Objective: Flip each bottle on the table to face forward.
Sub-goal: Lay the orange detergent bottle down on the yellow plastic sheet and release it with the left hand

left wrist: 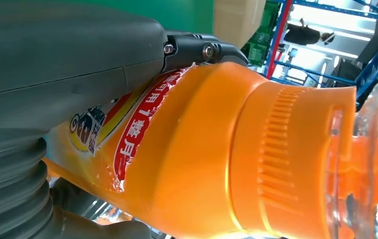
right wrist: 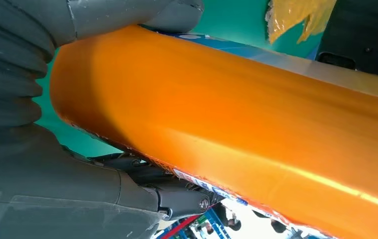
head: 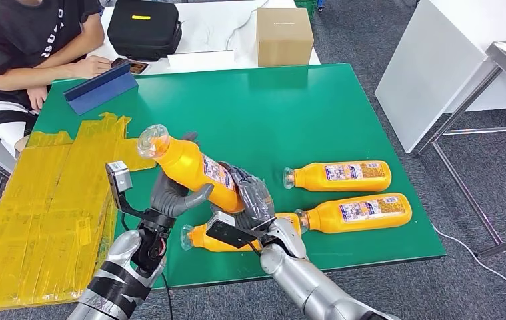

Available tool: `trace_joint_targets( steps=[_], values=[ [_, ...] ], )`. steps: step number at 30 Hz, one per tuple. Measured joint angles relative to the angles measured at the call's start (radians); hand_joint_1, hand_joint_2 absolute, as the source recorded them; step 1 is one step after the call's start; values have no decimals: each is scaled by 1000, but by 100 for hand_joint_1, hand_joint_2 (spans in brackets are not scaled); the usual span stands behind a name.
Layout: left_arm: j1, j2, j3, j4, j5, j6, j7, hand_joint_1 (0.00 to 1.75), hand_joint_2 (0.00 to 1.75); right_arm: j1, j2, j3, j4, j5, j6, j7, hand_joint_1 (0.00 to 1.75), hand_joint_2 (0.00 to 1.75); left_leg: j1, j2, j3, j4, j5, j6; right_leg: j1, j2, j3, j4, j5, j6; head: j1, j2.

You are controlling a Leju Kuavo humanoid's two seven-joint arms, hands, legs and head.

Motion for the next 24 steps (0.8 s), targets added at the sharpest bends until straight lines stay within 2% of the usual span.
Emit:
trace_joint_targets(
  steps=[4, 12, 13, 14, 16, 17, 18, 24],
  values=[
    [0, 0, 2, 6, 7, -1, -2, 0, 175, -6, 2, 13, 15, 19, -18, 5, 175, 175, 0, 0, 0, 0, 0, 0, 0, 0, 0, 0, 0, 0, 0, 0],
    [1, 0, 18, 12, 23, -2, -8, 0, 175, -9, 4, 54, 26, 116, -112, 4, 175, 175, 0, 0, 0, 0, 0, 0, 0, 0, -1, 0, 0, 0, 0, 0],
    [1, 0, 19, 13, 25, -2, -9, 9, 175, -9, 4, 57, 26, 120, -118, 3, 175, 175, 0, 0, 0, 0, 0, 0, 0, 0, -1, 0, 0, 0, 0, 0],
    [1, 0, 19, 13, 26, -2, -10, 43, 175, -9, 4, 60, 26, 122, -122, 3, 175, 175, 0, 0, 0, 0, 0, 0, 0, 0, -1, 0, 0, 0, 0, 0],
    [2, 0, 20, 13, 29, -2, -10, 130, 175, -9, 4, 63, 26, 123, -126, 2, 175, 175, 0, 0, 0, 0, 0, 0, 0, 0, -1, 0, 0, 0, 0, 0],
    [2, 0, 21, 14, 31, 0, -11, 164, 175, -9, 4, 64, 26, 123, -127, 2, 175, 175, 0, 0, 0, 0, 0, 0, 0, 0, -1, 0, 0, 0, 0, 0],
    [2, 0, 22, 16, 34, 2, -12, 175, 175, -9, 4, 65, 26, 121, -127, 0, 175, 175, 0, 0, 0, 0, 0, 0, 0, 0, -1, 0, 0, 0, 0, 0],
    [2, 0, 30, 21, 40, 18, -13, 175, 175, -8, 4, 67, 25, 103, -127, -11, 175, 175, 0, 0, 0, 0, 0, 0, 0, 0, -1, 0, 0, 0, 0, 0]
  ],
)
